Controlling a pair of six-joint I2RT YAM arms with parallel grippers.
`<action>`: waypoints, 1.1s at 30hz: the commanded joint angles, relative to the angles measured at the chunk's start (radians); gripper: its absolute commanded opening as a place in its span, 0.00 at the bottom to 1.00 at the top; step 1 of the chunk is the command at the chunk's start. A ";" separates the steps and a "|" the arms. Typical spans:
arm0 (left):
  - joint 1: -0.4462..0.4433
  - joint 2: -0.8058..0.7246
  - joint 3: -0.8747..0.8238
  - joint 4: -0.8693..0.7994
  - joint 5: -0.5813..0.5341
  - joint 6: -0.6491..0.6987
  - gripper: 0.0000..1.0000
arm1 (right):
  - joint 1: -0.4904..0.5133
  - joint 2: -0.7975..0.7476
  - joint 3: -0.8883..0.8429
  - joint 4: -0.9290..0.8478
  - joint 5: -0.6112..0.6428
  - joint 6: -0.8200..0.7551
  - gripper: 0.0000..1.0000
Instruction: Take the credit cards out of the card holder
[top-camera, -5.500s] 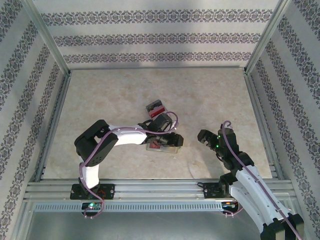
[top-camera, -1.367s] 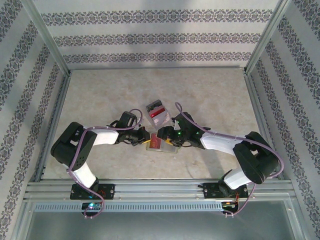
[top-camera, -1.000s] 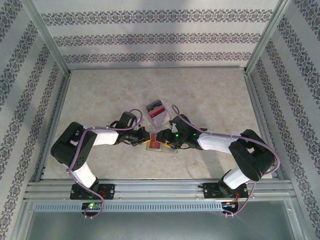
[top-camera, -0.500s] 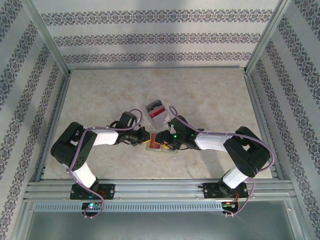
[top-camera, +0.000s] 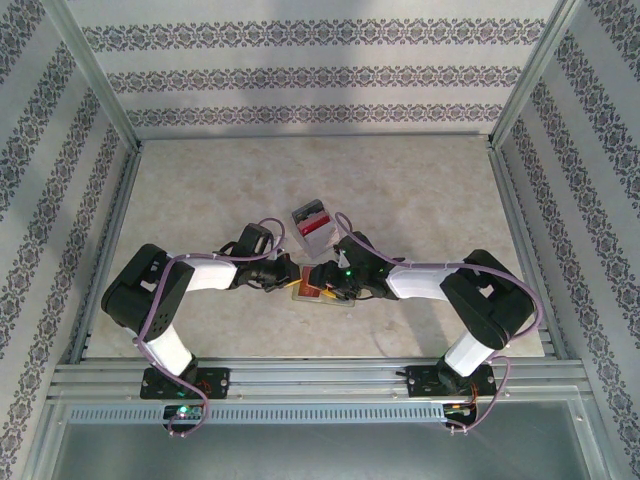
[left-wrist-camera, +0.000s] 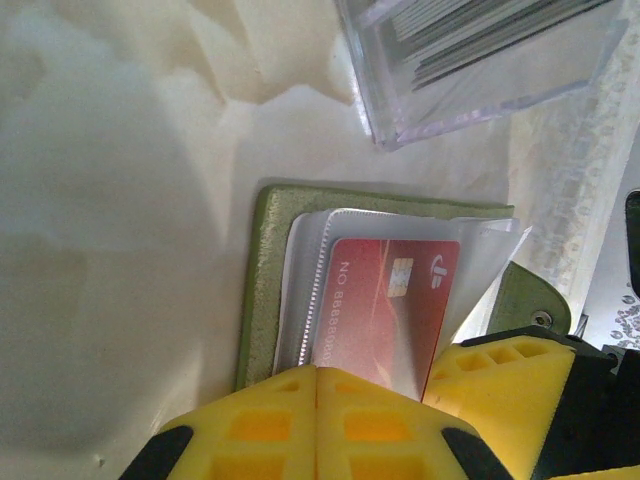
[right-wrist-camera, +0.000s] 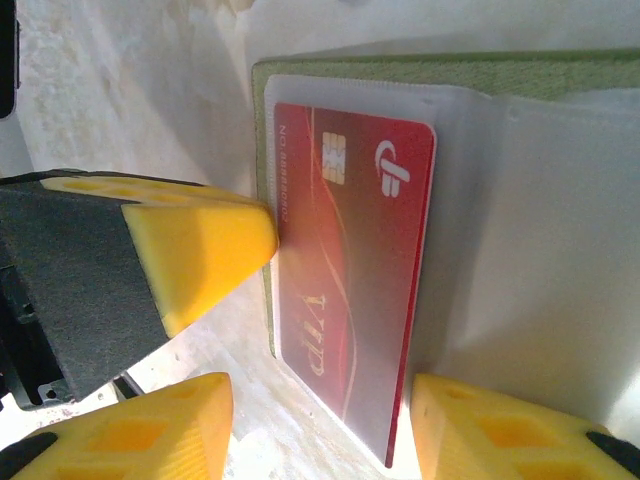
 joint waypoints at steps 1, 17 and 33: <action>-0.010 0.015 -0.015 0.006 -0.020 0.015 0.08 | 0.012 0.015 0.014 0.038 -0.009 0.013 0.49; -0.010 0.013 -0.002 -0.014 -0.023 0.020 0.08 | 0.011 -0.039 0.009 0.031 -0.012 0.014 0.49; -0.011 0.016 0.002 -0.017 -0.024 0.023 0.08 | 0.006 0.007 -0.037 0.166 -0.016 0.086 0.49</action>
